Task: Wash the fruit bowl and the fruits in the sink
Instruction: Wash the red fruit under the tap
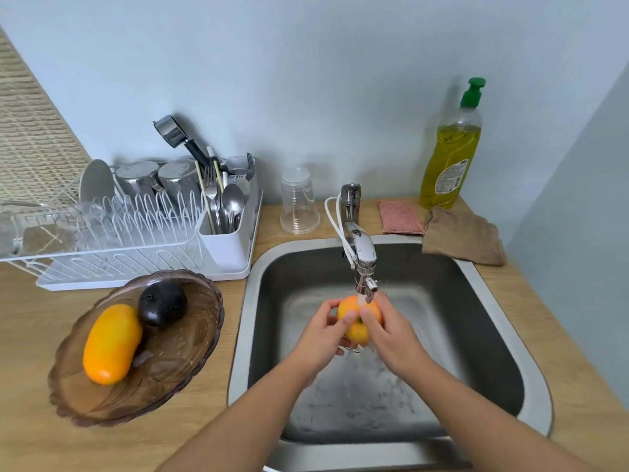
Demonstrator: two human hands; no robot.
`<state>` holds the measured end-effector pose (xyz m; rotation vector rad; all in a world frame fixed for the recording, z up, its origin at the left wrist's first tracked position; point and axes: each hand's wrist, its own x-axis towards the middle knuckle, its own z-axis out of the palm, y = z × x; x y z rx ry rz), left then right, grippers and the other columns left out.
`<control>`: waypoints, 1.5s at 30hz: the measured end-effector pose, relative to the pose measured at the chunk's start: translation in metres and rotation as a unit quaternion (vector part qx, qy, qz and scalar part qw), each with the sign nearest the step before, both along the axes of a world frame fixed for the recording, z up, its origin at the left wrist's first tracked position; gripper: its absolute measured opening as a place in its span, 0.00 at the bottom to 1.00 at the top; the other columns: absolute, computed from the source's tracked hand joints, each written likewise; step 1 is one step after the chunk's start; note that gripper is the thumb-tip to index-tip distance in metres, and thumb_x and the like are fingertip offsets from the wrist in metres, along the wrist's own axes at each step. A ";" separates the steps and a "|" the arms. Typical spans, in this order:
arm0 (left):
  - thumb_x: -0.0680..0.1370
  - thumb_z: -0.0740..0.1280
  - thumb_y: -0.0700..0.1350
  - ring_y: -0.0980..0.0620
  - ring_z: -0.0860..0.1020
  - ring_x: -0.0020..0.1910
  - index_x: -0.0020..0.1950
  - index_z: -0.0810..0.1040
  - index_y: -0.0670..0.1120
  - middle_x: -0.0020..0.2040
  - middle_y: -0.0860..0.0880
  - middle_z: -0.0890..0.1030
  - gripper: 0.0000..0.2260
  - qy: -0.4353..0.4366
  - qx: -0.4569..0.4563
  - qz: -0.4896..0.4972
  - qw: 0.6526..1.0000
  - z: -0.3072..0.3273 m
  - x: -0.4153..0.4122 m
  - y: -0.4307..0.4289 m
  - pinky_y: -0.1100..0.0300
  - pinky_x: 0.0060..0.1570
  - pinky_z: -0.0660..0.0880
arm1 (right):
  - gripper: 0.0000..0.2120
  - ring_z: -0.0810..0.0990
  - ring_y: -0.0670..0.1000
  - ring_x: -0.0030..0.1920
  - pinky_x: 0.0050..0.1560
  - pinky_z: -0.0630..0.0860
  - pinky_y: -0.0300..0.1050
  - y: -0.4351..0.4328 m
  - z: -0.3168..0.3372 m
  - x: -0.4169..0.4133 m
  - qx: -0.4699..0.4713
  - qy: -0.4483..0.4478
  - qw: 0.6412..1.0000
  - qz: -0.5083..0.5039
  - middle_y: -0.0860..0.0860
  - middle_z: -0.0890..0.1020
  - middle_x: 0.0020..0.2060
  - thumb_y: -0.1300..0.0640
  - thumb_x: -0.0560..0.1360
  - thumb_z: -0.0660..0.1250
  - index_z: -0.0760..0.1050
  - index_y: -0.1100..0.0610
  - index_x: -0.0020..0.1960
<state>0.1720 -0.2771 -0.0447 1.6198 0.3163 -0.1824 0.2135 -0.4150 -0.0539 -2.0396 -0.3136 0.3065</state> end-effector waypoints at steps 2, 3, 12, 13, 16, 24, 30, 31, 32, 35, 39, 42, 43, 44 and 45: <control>0.79 0.65 0.50 0.53 0.78 0.49 0.63 0.68 0.58 0.60 0.53 0.76 0.14 -0.035 0.050 -0.011 0.998 -0.003 -0.003 -0.002 0.64 0.45 0.75 | 0.12 0.78 0.51 0.32 0.25 0.69 0.39 0.003 0.002 0.005 0.050 0.093 0.993 -0.056 0.55 0.79 0.41 0.44 0.80 0.54 0.72 0.48 0.56; 0.79 0.66 0.49 0.53 0.78 0.52 0.64 0.67 0.60 0.61 0.56 0.74 0.15 -0.051 0.067 -0.019 0.996 -0.004 -0.005 -0.003 0.64 0.47 0.76 | 0.14 0.77 0.52 0.29 0.23 0.69 0.40 0.004 0.002 0.008 0.071 0.131 0.986 -0.071 0.58 0.79 0.40 0.44 0.80 0.52 0.73 0.49 0.55; 0.81 0.56 0.58 0.51 0.82 0.44 0.66 0.67 0.55 0.54 0.45 0.80 0.16 -0.003 0.015 -0.027 1.000 -0.002 -0.002 -0.006 0.61 0.43 0.79 | 0.08 0.76 0.49 0.43 0.39 0.71 0.39 0.000 0.002 0.004 -0.001 -0.003 1.000 -0.010 0.46 0.78 0.43 0.48 0.80 0.54 0.71 0.45 0.55; 0.81 0.56 0.58 0.51 0.82 0.42 0.67 0.68 0.54 0.54 0.45 0.80 0.16 -0.009 0.024 -0.029 0.999 -0.005 -0.003 -0.006 0.60 0.44 0.79 | 0.08 0.76 0.49 0.41 0.36 0.71 0.40 0.001 0.003 0.004 0.008 0.013 1.000 -0.022 0.46 0.77 0.41 0.48 0.80 0.54 0.72 0.44 0.50; 0.82 0.55 0.56 0.52 0.80 0.40 0.66 0.69 0.54 0.52 0.44 0.79 0.15 -0.022 0.021 -0.022 0.999 -0.012 -0.006 -0.007 0.61 0.43 0.79 | 0.11 0.77 0.52 0.38 0.30 0.73 0.43 0.005 0.008 0.006 0.019 0.079 0.996 -0.048 0.51 0.77 0.41 0.46 0.80 0.53 0.72 0.44 0.45; 0.82 0.46 0.60 0.54 0.78 0.30 0.60 0.71 0.54 0.35 0.47 0.77 0.18 0.013 0.108 -0.021 0.994 -0.003 -0.005 -0.004 0.63 0.33 0.77 | 0.14 0.79 0.49 0.44 0.43 0.80 0.50 0.000 0.000 -0.004 -0.024 -0.037 0.998 0.041 0.47 0.79 0.45 0.43 0.80 0.51 0.71 0.43 0.60; 0.81 0.49 0.62 0.54 0.76 0.53 0.66 0.66 0.53 0.57 0.52 0.76 0.20 -0.119 0.294 -0.074 0.945 -0.013 -0.005 -0.012 0.51 0.52 0.78 | 0.15 0.76 0.53 0.32 0.24 0.72 0.42 0.004 0.008 -0.001 0.065 0.079 0.993 -0.055 0.53 0.78 0.35 0.50 0.81 0.52 0.75 0.46 0.42; 0.80 0.48 0.63 0.54 0.75 0.53 0.65 0.66 0.53 0.57 0.52 0.75 0.21 -0.150 0.336 -0.095 0.925 -0.014 -0.006 -0.009 0.51 0.53 0.77 | 0.15 0.76 0.53 0.30 0.23 0.70 0.40 0.004 0.008 -0.001 0.073 0.101 0.990 -0.067 0.54 0.77 0.35 0.49 0.81 0.52 0.75 0.47 0.41; 0.79 0.46 0.64 0.55 0.75 0.53 0.66 0.66 0.52 0.59 0.53 0.74 0.23 -0.174 0.367 -0.110 0.907 -0.014 -0.008 -0.007 0.53 0.52 0.76 | 0.16 0.75 0.53 0.28 0.22 0.69 0.38 0.005 0.009 -0.001 0.082 0.130 0.985 -0.080 0.55 0.77 0.35 0.48 0.81 0.52 0.75 0.48 0.41; 0.77 0.45 0.64 0.53 0.75 0.54 0.70 0.63 0.52 0.64 0.53 0.69 0.27 -0.209 0.420 -0.122 0.874 -0.015 -0.010 -0.006 0.58 0.49 0.74 | 0.17 0.73 0.52 0.24 0.22 0.67 0.38 0.005 0.010 0.000 0.084 0.224 0.966 -0.102 0.58 0.76 0.31 0.44 0.81 0.50 0.74 0.51 0.47; 0.80 0.48 0.61 0.54 0.76 0.51 0.64 0.67 0.54 0.55 0.51 0.75 0.19 -0.147 0.310 -0.024 0.939 -0.021 -0.006 -0.009 0.53 0.50 0.77 | 0.14 0.76 0.50 0.28 0.23 0.70 0.41 0.005 0.009 -0.005 0.079 0.139 0.986 -0.056 0.54 0.78 0.35 0.45 0.81 0.52 0.73 0.49 0.54; 0.82 0.50 0.56 0.51 0.77 0.45 0.57 0.70 0.52 0.48 0.48 0.77 0.13 -0.085 0.226 0.032 0.970 -0.019 -0.003 -0.012 0.50 0.45 0.78 | 0.12 0.79 0.49 0.42 0.38 0.78 0.46 0.004 0.004 -0.009 -0.004 -0.015 1.000 -0.016 0.50 0.78 0.44 0.44 0.81 0.52 0.70 0.47 0.54; 0.82 0.51 0.55 0.51 0.77 0.45 0.57 0.69 0.51 0.47 0.49 0.77 0.12 -0.100 0.254 0.025 0.962 -0.018 -0.003 -0.013 0.51 0.44 0.77 | 0.11 0.78 0.49 0.41 0.37 0.77 0.45 0.005 0.005 -0.008 0.005 -0.002 1.000 -0.030 0.50 0.77 0.44 0.45 0.81 0.52 0.70 0.47 0.53; 0.82 0.51 0.54 0.51 0.76 0.45 0.57 0.69 0.51 0.47 0.50 0.76 0.12 -0.123 0.285 0.010 0.950 -0.017 -0.005 -0.015 0.52 0.44 0.75 | 0.12 0.77 0.49 0.40 0.33 0.74 0.43 0.007 0.008 -0.006 0.033 0.040 0.997 -0.055 0.51 0.77 0.43 0.45 0.81 0.51 0.71 0.47 0.53; 0.82 0.52 0.54 0.51 0.76 0.45 0.57 0.69 0.51 0.47 0.51 0.75 0.11 -0.144 0.302 -0.001 0.942 -0.017 -0.006 -0.016 0.54 0.45 0.74 | 0.13 0.76 0.49 0.39 0.32 0.71 0.41 0.008 0.010 -0.003 0.053 0.092 0.991 -0.081 0.52 0.77 0.43 0.46 0.82 0.50 0.72 0.48 0.53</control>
